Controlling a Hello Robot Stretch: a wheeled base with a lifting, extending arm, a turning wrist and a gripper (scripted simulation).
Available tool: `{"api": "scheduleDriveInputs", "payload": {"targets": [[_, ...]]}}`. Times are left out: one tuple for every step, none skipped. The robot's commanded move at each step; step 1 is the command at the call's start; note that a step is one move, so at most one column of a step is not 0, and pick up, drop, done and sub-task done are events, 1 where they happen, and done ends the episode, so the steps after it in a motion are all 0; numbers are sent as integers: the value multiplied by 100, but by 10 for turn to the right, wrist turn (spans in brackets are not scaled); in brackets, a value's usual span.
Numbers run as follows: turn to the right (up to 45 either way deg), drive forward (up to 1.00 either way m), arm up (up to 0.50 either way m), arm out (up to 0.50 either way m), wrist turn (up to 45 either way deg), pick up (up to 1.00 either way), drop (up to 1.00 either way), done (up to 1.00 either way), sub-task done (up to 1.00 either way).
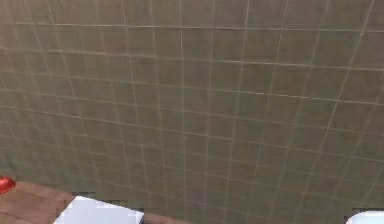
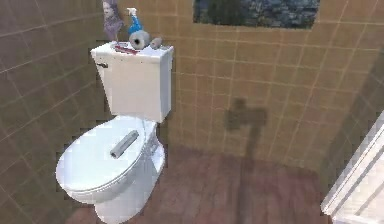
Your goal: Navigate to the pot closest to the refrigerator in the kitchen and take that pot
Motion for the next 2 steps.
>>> {"api": "scheduleDriveInputs", "payload": {"targets": [[-450, 0, 0, 0, 0, 0, 0, 0, 0], [-270, 0, 0, 0, 0, 0, 0, 0, 0]]}}
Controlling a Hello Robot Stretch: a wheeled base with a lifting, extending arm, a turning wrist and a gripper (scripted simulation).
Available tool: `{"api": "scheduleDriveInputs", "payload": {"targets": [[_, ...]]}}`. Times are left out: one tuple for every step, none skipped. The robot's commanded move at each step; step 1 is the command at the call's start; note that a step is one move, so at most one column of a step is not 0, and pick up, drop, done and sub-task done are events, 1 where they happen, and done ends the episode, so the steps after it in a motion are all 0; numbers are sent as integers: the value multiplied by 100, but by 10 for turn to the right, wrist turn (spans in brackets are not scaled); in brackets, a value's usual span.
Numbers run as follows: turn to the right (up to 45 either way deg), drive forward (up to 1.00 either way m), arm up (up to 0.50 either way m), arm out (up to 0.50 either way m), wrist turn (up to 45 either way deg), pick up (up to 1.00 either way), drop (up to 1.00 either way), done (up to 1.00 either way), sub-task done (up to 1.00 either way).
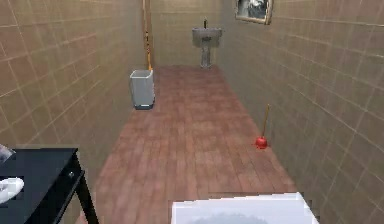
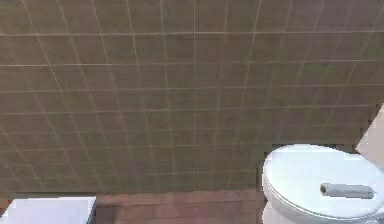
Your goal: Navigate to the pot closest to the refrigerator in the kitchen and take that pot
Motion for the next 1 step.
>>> {"api": "scheduleDriveInputs", "payload": {"targets": [[0, 100, 0, 0, 0, 0, 0, 0, 0]]}}
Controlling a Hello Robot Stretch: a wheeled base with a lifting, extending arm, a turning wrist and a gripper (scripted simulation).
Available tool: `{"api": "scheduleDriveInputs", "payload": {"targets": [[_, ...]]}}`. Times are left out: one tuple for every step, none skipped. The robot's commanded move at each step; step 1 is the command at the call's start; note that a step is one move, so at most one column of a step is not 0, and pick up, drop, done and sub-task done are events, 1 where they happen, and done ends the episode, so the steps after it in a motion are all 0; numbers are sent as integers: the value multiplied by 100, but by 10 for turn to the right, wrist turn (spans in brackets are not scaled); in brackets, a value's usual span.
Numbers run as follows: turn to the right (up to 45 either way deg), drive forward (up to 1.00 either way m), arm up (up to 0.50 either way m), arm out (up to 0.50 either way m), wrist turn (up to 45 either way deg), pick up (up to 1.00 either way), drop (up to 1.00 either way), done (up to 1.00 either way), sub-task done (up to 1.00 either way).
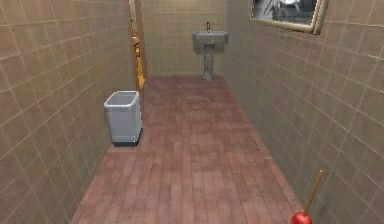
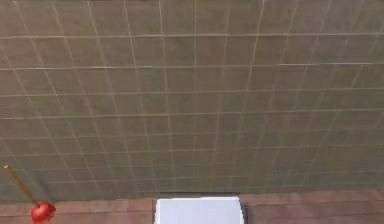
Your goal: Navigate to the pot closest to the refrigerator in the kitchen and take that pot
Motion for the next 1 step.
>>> {"api": "scheduleDriveInputs", "payload": {"targets": [[0, 100, 0, 0, 0, 0, 0, 0, 0]]}}
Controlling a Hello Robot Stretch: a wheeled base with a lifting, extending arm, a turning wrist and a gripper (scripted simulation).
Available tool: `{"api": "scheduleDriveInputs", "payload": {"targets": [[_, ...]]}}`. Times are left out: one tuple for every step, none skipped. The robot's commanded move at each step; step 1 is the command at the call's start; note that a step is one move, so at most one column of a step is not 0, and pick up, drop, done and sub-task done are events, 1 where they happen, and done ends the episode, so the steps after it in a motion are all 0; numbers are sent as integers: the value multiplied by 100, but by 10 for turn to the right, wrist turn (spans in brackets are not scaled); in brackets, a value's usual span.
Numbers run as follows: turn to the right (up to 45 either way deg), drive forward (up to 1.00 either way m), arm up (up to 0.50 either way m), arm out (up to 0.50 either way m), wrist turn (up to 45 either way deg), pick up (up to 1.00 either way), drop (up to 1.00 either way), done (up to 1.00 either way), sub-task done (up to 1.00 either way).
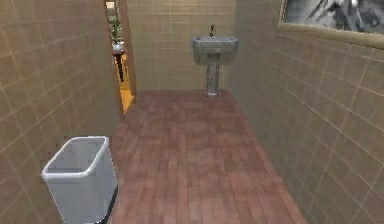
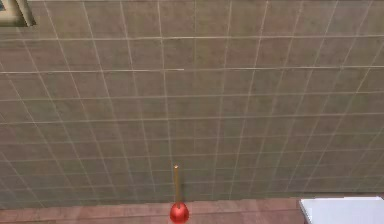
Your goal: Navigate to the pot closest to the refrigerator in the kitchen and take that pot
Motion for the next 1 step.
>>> {"api": "scheduleDriveInputs", "payload": {"targets": [[-30, 0, 0, 0, 0, 0, 0, 0, 0]]}}
